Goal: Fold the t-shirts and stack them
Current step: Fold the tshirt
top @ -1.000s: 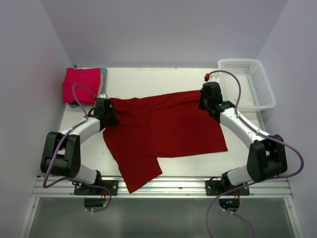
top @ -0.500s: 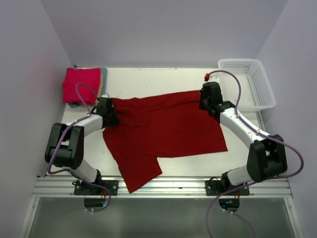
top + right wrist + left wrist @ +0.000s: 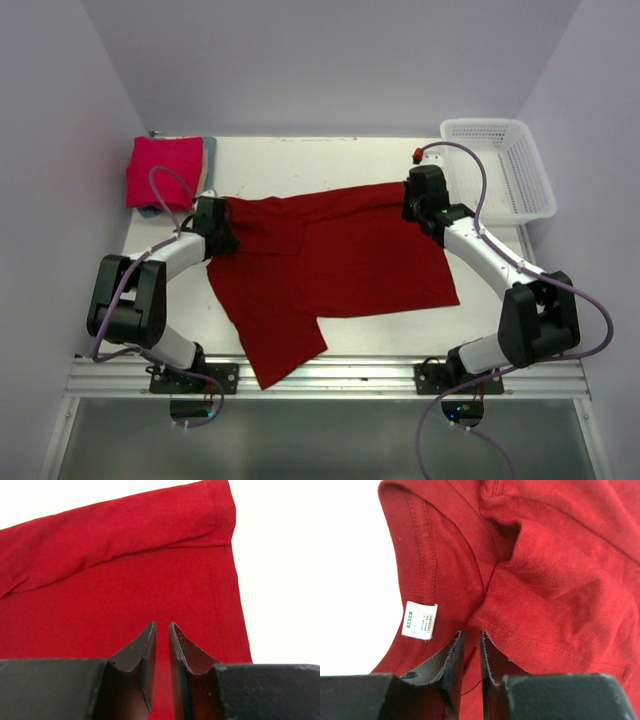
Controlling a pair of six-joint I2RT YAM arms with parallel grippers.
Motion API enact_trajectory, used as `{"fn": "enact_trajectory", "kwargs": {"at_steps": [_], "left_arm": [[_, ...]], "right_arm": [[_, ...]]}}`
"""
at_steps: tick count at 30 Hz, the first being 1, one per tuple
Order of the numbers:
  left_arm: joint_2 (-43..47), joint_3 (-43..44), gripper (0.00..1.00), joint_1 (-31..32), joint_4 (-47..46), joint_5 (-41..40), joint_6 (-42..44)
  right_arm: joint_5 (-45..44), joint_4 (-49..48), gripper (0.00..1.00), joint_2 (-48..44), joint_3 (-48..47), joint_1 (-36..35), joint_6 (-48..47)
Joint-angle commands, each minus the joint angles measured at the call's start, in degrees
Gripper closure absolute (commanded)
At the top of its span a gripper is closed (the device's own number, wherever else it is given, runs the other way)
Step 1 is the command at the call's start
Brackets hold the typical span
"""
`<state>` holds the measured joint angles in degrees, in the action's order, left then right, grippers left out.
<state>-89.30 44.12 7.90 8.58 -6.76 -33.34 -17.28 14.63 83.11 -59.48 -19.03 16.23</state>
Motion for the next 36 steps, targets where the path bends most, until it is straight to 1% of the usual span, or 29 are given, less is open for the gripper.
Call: {"fn": "enact_trajectory", "kwargs": {"at_steps": [1,9,16,19,20,23,32,36], "left_arm": [[3.34,-0.52,0.78,-0.17,0.82,-2.64,0.82],[-1.22,-1.40,0.78,-0.17,-1.10,-2.46,0.91],[-2.37,-2.90,0.81,-0.17,-3.74,-1.32,1.00],[-1.76,-2.64,0.87,-0.17,-3.05,-1.24,1.17],[-1.41,-2.55,0.93,-0.17,-2.87,-1.23,1.26],[0.08,-1.84,1.00,-0.17,-1.38,-1.23,1.35],[5.27,0.79,1.00,-0.17,2.50,-0.71,1.61],[4.75,1.32,1.00,-0.17,2.41,-0.71,1.70]], "right_arm": [[-1.18,-0.92,0.80,-0.32,-0.02,-0.22,-0.41],[-1.35,-0.83,0.80,-0.58,0.07,-0.22,-0.41],[-1.53,-0.75,0.81,-0.58,-0.02,-0.13,-0.58],[-1.62,-0.66,0.81,-0.58,-0.11,-0.22,-0.58],[-1.62,-0.66,0.81,-0.58,-0.02,-0.13,-0.58],[-1.53,-0.66,0.81,-0.49,-0.02,-0.13,-0.50],[-1.09,-0.66,0.82,-0.58,-0.02,-0.22,-0.32],[-1.00,-0.66,0.82,-0.58,0.07,-0.13,-0.23]]}}
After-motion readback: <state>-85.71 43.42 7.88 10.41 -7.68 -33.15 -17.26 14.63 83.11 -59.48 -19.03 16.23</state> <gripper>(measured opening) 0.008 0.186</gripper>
